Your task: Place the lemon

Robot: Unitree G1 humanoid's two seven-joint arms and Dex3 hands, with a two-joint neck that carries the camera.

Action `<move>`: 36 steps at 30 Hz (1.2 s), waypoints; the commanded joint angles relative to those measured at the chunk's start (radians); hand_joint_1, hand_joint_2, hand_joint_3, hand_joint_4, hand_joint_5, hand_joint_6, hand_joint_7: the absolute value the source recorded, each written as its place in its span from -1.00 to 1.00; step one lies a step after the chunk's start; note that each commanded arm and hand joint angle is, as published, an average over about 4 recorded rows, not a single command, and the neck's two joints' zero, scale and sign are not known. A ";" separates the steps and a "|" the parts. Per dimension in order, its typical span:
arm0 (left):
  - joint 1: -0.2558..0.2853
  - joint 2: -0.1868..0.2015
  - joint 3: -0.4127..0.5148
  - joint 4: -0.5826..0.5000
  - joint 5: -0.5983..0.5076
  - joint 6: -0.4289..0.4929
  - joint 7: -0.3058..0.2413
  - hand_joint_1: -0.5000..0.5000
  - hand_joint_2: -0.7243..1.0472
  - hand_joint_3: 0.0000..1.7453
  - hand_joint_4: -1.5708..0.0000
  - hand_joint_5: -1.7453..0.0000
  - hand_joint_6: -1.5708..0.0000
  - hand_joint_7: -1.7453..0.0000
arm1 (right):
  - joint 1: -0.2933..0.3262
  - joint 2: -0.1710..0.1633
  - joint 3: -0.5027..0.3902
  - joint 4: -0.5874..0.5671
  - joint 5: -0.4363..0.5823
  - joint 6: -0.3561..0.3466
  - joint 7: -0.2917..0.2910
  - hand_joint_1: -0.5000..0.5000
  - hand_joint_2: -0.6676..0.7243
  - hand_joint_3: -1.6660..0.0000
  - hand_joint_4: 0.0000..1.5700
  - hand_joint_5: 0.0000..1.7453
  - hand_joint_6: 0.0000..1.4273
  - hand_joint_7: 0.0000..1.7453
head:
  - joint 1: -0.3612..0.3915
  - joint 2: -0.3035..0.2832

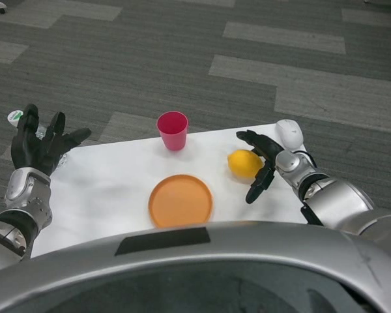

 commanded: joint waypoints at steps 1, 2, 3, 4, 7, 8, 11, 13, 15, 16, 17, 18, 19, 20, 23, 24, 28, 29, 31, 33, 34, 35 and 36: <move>-0.016 0.002 0.002 0.000 0.004 0.004 0.002 1.00 1.00 -0.90 1.00 1.00 0.97 1.00 | 0.070 0.005 -0.033 -0.013 -0.016 -0.049 -0.039 -0.42 0.52 0.83 -1.00 0.03 -1.00 -0.92 | -0.001 0.002; -0.016 0.002 0.002 0.000 0.004 0.004 0.002 1.00 1.00 -0.90 1.00 1.00 0.97 1.00 | 0.080 0.003 -0.054 -0.019 -0.016 -0.093 -0.061 -0.42 0.50 0.86 -1.00 0.06 -1.00 -0.92 | -0.001 0.003; -0.016 0.002 0.002 0.000 0.004 0.004 0.002 1.00 1.00 -0.90 1.00 1.00 0.97 1.00 | 0.085 0.002 -0.070 -0.020 -0.016 -0.126 -0.075 -0.42 0.48 0.88 -1.00 0.08 -1.00 -0.92 | -0.001 0.004; -0.016 0.002 0.002 0.000 0.004 0.004 0.002 1.00 1.00 -0.90 1.00 1.00 0.97 1.00 | 0.091 0.002 -0.084 -0.023 -0.016 -0.157 -0.089 -0.42 0.45 0.88 -1.00 0.11 -1.00 -0.92 | -0.001 0.004; -0.016 0.003 0.002 0.000 0.004 0.004 0.002 1.00 1.00 -0.90 1.00 1.00 0.97 1.00 | 0.110 0.002 -0.115 -0.046 -0.017 -0.224 -0.128 -0.42 0.45 0.81 -1.00 0.11 -1.00 -0.92 | -0.005 0.004; -0.016 0.003 0.002 0.000 0.004 0.004 0.002 1.00 1.00 -0.90 1.00 1.00 0.97 1.00 | 0.117 0.002 -0.123 -0.062 -0.017 -0.233 -0.140 -0.42 0.45 0.81 -1.00 0.11 -1.00 -0.92 | -0.007 0.004; -0.016 0.003 0.003 0.000 0.005 0.004 0.002 1.00 1.00 -0.90 1.00 1.00 0.97 1.00 | 0.135 0.002 -0.143 -0.104 -0.017 -0.258 -0.176 -0.42 0.45 0.88 -0.98 0.08 -1.00 -0.92 | -0.010 0.005; -0.016 0.003 0.004 0.000 0.005 0.004 0.002 1.00 1.00 -0.90 1.00 1.00 0.97 1.00 | 0.140 0.001 -0.156 -0.116 -0.018 -0.278 -0.191 -0.42 0.43 0.88 -0.98 0.06 -1.00 -0.92 | -0.012 0.005; -0.015 0.003 0.004 -0.001 0.005 0.004 0.002 1.00 1.00 -0.90 1.00 1.00 0.97 1.00 | 0.145 0.000 -0.175 -0.123 -0.019 -0.306 -0.206 -0.42 0.39 0.83 -0.98 0.06 -1.00 -0.92 | -0.017 0.005; -0.015 0.003 0.004 -0.001 0.005 0.004 0.002 1.00 1.00 -0.90 1.00 1.00 0.97 1.00 | 0.149 -0.001 -0.187 -0.128 -0.019 -0.323 -0.215 -0.42 0.36 0.81 -0.98 0.06 -1.00 -0.92 | -0.019 0.005; -0.015 0.003 0.004 -0.002 0.005 0.004 0.002 1.00 1.00 -0.90 1.00 1.00 0.97 1.00 | 0.155 -0.001 -0.199 -0.134 -0.019 -0.337 -0.226 -0.42 0.36 0.81 -0.99 0.06 -1.00 -0.94 | -0.020 0.006; -0.014 0.003 0.004 -0.002 0.005 0.004 0.002 1.00 1.00 -0.90 1.00 1.00 0.97 1.00 | 0.161 -0.002 -0.210 -0.141 -0.019 -0.351 -0.237 -0.42 0.36 0.81 -1.00 0.06 -1.00 -0.96 | -0.021 0.007; -0.014 0.003 0.004 -0.002 0.005 0.004 0.002 1.00 1.00 -0.90 1.00 1.00 0.97 1.00 | 0.164 -0.002 -0.217 -0.145 -0.019 -0.357 -0.244 -0.42 0.34 0.83 -1.00 0.08 -1.00 -0.98 | -0.022 0.008; -0.014 0.003 0.004 -0.002 0.005 0.004 0.002 1.00 1.00 -0.90 1.00 1.00 0.97 1.00 | 0.170 -0.003 -0.229 -0.153 -0.019 -0.367 -0.253 -0.42 0.32 0.86 -1.00 0.11 -1.00 -1.00 | -0.023 0.009; -0.011 0.004 0.005 -0.005 0.005 0.004 0.001 1.00 1.00 -0.90 1.00 1.00 0.97 1.00 | 0.191 0.000 -0.280 -0.192 -0.019 -0.387 -0.265 -0.42 0.27 0.90 -0.97 0.03 -1.00 -1.00 | -0.026 0.019; -0.011 0.004 0.005 -0.006 0.005 0.004 0.001 1.00 1.00 -0.90 1.00 1.00 0.97 1.00 | 0.197 0.002 -0.296 -0.205 -0.019 -0.393 -0.265 -0.42 0.27 0.88 -0.97 0.00 -1.00 -1.00 | -0.026 0.021; -0.010 0.004 0.006 -0.007 0.005 0.004 0.001 1.00 1.00 -0.90 1.00 1.00 0.97 1.00 | 0.213 0.004 -0.342 -0.238 -0.014 -0.413 -0.264 -0.38 0.23 0.81 -1.00 -0.03 -1.00 -0.98 | -0.047 0.046; -0.010 0.004 0.007 -0.007 0.005 0.004 0.001 1.00 1.00 -0.90 1.00 1.00 0.97 1.00 | 0.218 0.004 -0.361 -0.244 -0.005 -0.423 -0.261 -0.35 0.20 0.81 -1.00 -0.06 -1.00 -0.98 | -0.054 0.050; -0.010 0.004 0.007 -0.007 0.005 0.003 0.001 1.00 1.00 -0.90 1.00 1.00 0.97 1.00 | 0.220 0.007 -0.379 -0.241 0.034 -0.440 -0.246 -0.29 0.14 0.81 -1.00 -0.28 -1.00 -1.00 | -0.061 0.055; -0.010 0.004 0.007 -0.008 0.005 0.003 0.001 1.00 1.00 -0.90 1.00 1.00 0.97 1.00 | 0.220 0.010 -0.381 -0.233 0.088 -0.457 -0.226 -0.17 0.02 0.79 -1.00 -0.50 -1.00 -1.00 | -0.066 0.062; -0.010 0.004 0.007 -0.008 0.005 0.003 0.001 1.00 1.00 -0.90 1.00 1.00 0.97 1.00 | 0.220 0.012 -0.379 -0.229 0.111 -0.463 -0.217 -0.10 -0.02 0.76 -1.00 -0.56 -1.00 -1.00 | -0.069 0.067; -0.010 0.004 0.007 -0.008 0.005 0.003 0.001 1.00 1.00 -0.90 1.00 1.00 0.97 1.00 | 0.221 0.022 -0.373 -0.233 0.156 -0.479 -0.211 -0.02 -0.07 0.74 -1.00 -0.61 -1.00 -1.00 | -0.073 0.072; -0.010 0.004 0.007 -0.007 0.005 0.004 0.001 1.00 1.00 -0.90 1.00 1.00 0.97 1.00 | 0.222 0.032 -0.366 -0.236 0.200 -0.496 -0.205 0.04 -0.09 0.71 -1.00 -0.67 -1.00 -1.00 | -0.074 0.075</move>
